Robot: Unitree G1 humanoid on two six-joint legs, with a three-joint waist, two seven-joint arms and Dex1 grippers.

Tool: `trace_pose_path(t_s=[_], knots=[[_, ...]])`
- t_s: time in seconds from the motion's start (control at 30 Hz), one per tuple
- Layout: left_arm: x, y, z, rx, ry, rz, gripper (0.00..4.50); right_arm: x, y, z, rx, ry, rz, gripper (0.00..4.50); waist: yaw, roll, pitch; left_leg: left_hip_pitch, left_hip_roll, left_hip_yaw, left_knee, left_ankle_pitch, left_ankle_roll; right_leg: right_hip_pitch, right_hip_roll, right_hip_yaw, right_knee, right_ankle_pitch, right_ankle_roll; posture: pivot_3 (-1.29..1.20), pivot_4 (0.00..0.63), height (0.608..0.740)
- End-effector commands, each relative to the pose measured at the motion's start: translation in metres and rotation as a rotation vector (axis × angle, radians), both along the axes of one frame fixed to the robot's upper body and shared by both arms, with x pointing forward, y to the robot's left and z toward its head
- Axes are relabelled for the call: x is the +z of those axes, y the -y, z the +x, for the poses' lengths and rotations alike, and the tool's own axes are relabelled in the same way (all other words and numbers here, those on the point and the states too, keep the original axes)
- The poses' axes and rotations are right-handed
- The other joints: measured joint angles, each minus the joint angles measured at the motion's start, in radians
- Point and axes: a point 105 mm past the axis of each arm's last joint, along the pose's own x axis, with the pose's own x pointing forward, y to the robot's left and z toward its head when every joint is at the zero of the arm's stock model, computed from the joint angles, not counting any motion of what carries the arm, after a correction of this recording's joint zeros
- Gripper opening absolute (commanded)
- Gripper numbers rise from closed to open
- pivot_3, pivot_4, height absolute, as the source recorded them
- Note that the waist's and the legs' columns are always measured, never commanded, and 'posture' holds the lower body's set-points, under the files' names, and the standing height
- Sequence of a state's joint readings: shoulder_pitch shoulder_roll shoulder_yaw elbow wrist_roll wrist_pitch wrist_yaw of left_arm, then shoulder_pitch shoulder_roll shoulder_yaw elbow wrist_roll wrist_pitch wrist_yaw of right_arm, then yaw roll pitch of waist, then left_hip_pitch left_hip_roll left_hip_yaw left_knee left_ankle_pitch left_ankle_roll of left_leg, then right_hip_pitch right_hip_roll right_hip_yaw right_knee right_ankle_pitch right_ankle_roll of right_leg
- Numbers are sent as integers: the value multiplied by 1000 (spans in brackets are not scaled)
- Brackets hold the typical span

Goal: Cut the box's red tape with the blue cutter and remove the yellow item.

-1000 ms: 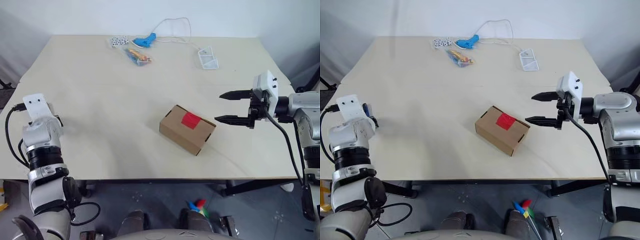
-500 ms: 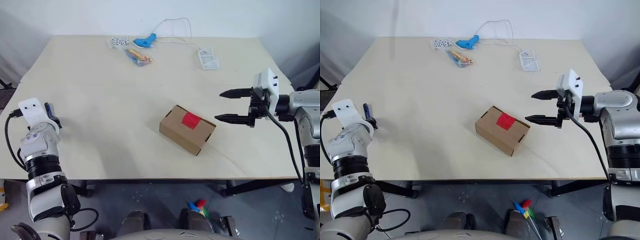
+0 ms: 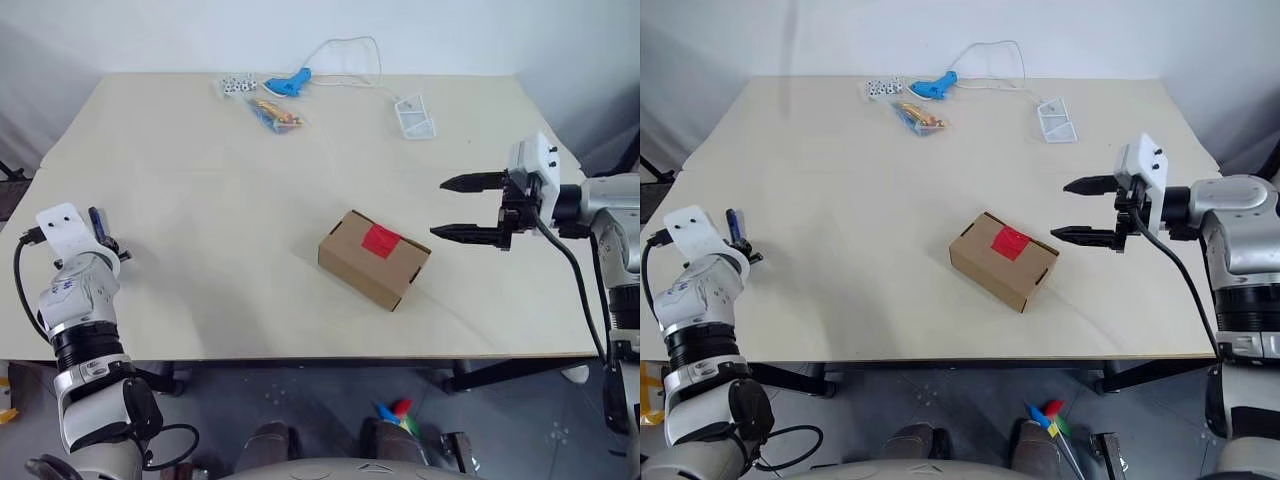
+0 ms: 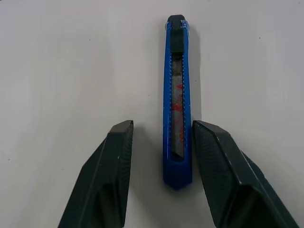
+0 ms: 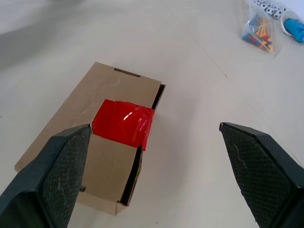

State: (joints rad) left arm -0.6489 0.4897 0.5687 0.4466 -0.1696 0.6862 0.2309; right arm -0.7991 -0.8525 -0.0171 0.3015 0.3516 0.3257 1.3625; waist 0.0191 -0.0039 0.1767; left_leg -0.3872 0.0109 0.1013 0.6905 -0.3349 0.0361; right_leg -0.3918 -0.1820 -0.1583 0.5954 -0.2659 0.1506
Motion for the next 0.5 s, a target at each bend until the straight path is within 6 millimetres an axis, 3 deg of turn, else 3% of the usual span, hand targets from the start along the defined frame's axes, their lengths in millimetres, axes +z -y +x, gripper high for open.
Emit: trace_pose_path(t_s=[0.03,0.13,0.4,0.5], knots=[[-34,1,-8,-7,-110,-36,1260,15,3,-2,0,56,-11,4500,0,0,0,0,0,0,0,0,0,0,0,0,0,0,0,0,150,740],[-34,0,-8,-3,-108,-40,412,16,3,-2,-1,58,-12,4500,-4,2,-1,0,0,0,0,0,0,0,0,0,0,0,0,0,150,740],[-34,0,-6,-25,-112,-26,411,18,5,-2,-6,61,-16,4500,-6,5,-3,1,0,1,0,0,0,0,0,1,0,0,0,0,150,740],[-23,6,-4,-110,-116,18,411,19,6,-3,-11,66,-16,4500,-7,5,-3,1,0,1,0,0,0,0,0,1,1,0,0,0,150,740]])
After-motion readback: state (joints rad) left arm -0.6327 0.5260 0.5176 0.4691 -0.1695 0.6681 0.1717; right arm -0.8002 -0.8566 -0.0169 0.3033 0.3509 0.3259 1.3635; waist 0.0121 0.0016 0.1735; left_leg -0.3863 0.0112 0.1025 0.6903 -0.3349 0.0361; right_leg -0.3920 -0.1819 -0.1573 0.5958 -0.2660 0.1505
